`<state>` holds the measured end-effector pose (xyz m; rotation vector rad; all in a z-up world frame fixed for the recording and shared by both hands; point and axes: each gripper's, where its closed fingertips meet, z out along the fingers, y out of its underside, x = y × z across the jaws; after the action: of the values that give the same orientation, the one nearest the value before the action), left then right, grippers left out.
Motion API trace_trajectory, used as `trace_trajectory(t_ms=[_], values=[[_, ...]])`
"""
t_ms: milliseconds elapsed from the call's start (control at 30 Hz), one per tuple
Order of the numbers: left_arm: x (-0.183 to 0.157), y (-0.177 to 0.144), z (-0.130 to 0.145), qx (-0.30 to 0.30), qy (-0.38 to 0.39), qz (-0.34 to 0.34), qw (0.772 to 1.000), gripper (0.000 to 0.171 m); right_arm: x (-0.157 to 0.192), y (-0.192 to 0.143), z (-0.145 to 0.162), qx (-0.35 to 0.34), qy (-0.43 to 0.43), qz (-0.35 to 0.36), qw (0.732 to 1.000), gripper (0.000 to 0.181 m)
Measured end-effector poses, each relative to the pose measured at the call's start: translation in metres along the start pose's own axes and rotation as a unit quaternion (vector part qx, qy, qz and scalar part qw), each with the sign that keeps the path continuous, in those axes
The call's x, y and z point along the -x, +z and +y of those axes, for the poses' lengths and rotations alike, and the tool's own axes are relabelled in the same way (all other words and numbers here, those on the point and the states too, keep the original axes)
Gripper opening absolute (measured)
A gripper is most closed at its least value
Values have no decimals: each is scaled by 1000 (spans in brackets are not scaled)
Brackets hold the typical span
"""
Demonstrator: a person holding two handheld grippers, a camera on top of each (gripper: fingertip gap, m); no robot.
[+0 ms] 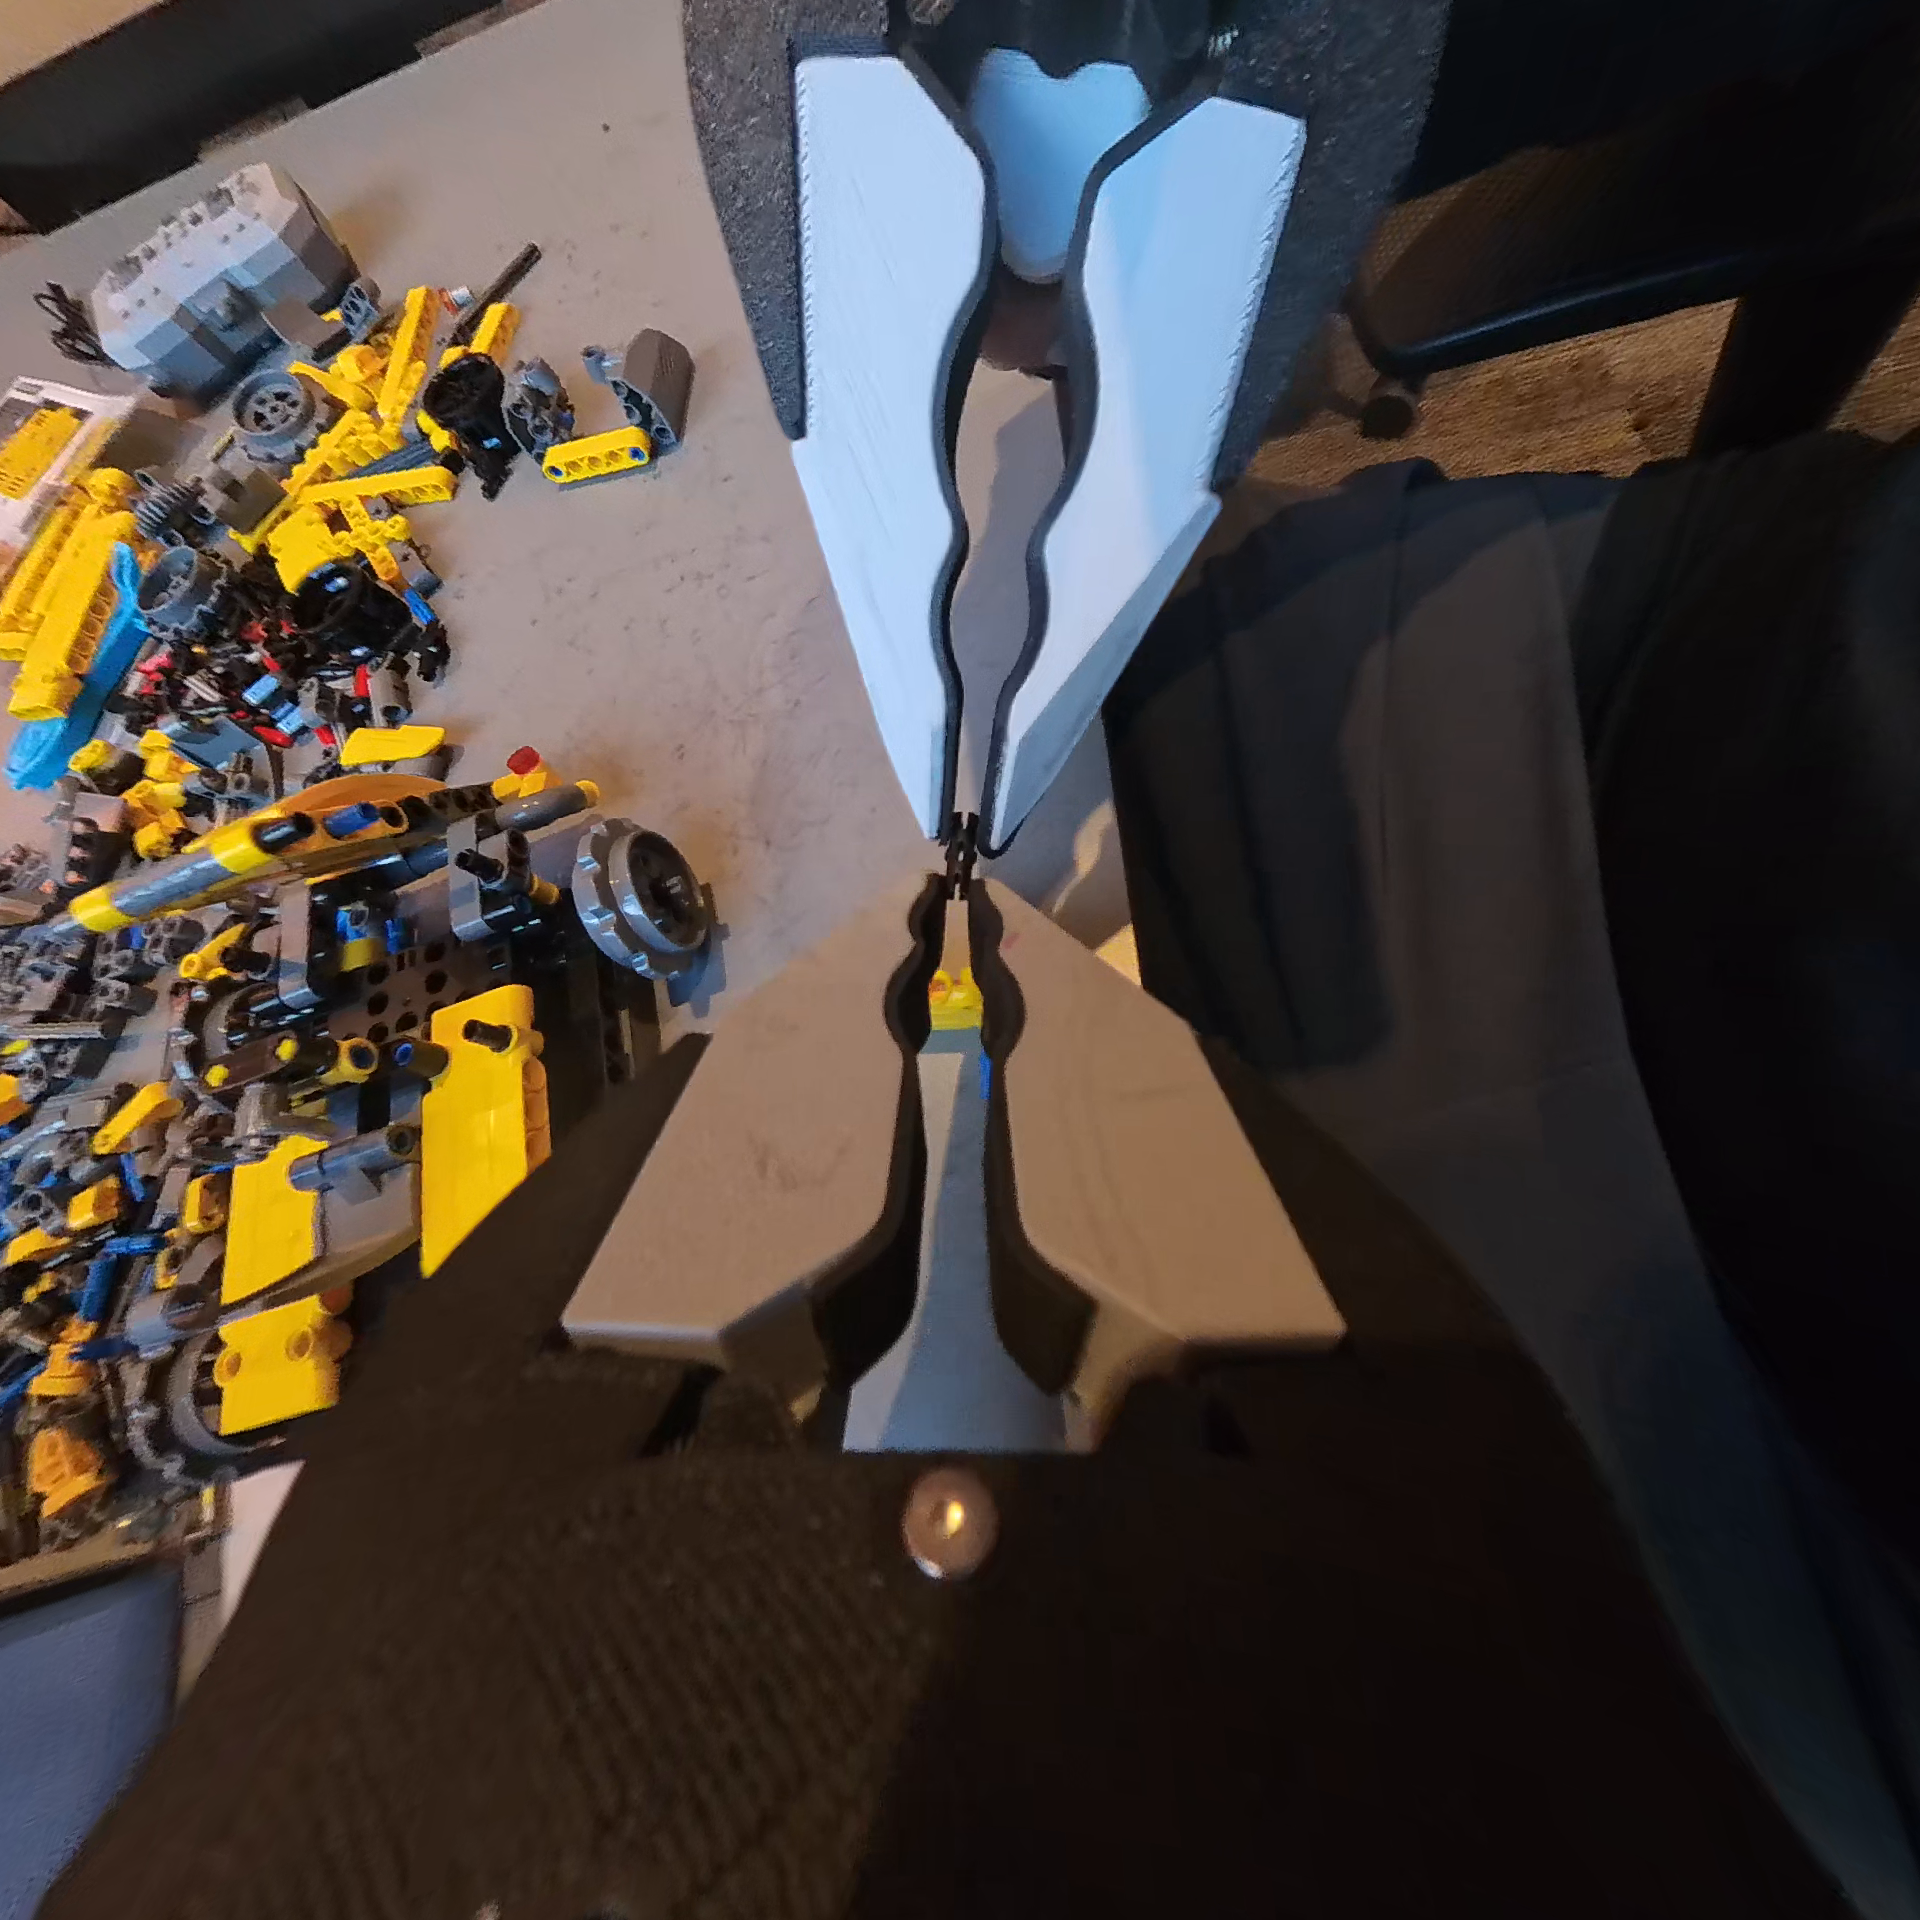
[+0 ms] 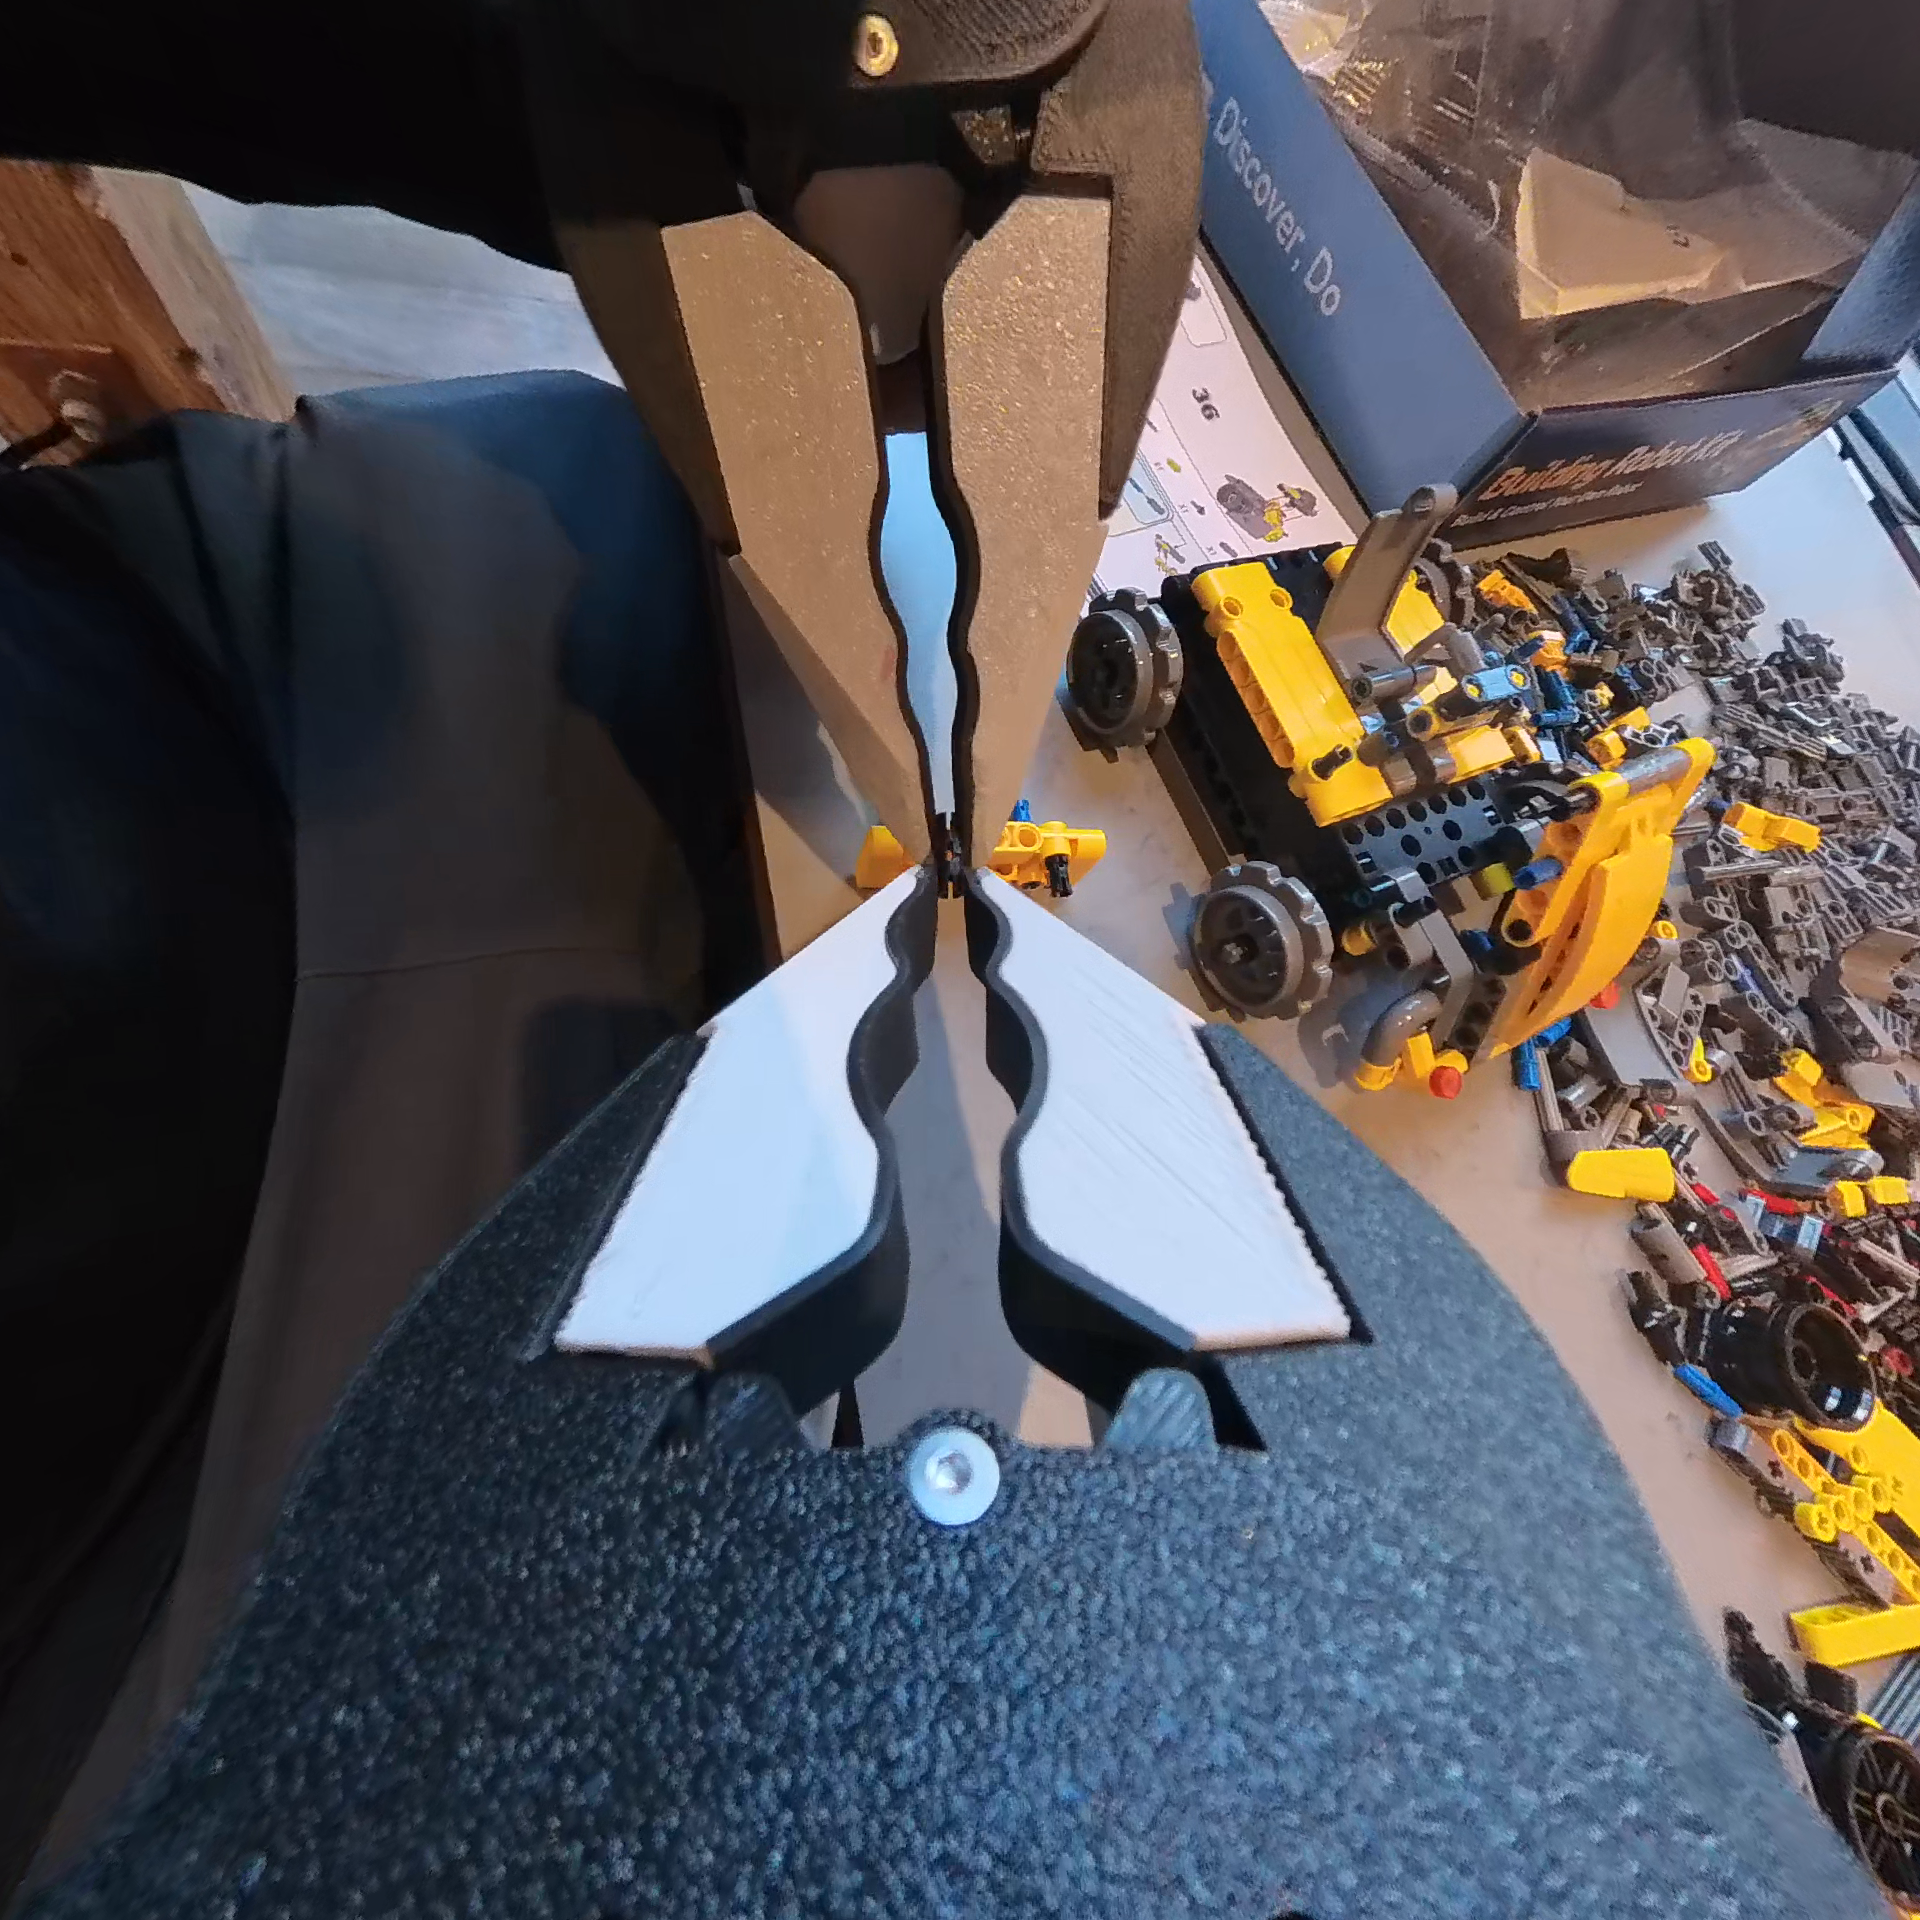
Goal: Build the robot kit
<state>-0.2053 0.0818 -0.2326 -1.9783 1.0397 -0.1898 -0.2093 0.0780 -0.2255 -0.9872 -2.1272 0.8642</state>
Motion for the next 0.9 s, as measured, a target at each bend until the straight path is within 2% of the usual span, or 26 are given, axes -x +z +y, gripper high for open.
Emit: trace_trajectory(t_ms=[33,100,267,367,533,900], values=[[-2,1,1,2,-12,12,1000,2,1,0,0,0,0,-3,1000,5],[-4,0,5,8,-41,32,999,3,3,2,1,2,6,-6,1000,5],[10,-14,10,5,-68,24,997,51,2,9,20,26,41,-10,999,4],[14,-11,19,25,-73,17,997,65,3,14,25,31,59,-13,998,4],[10,4,30,51,-92,25,994,73,7,18,21,26,56,-24,998,4],[11,12,33,53,-87,17,995,72,7,19,18,20,55,-33,998,4]])
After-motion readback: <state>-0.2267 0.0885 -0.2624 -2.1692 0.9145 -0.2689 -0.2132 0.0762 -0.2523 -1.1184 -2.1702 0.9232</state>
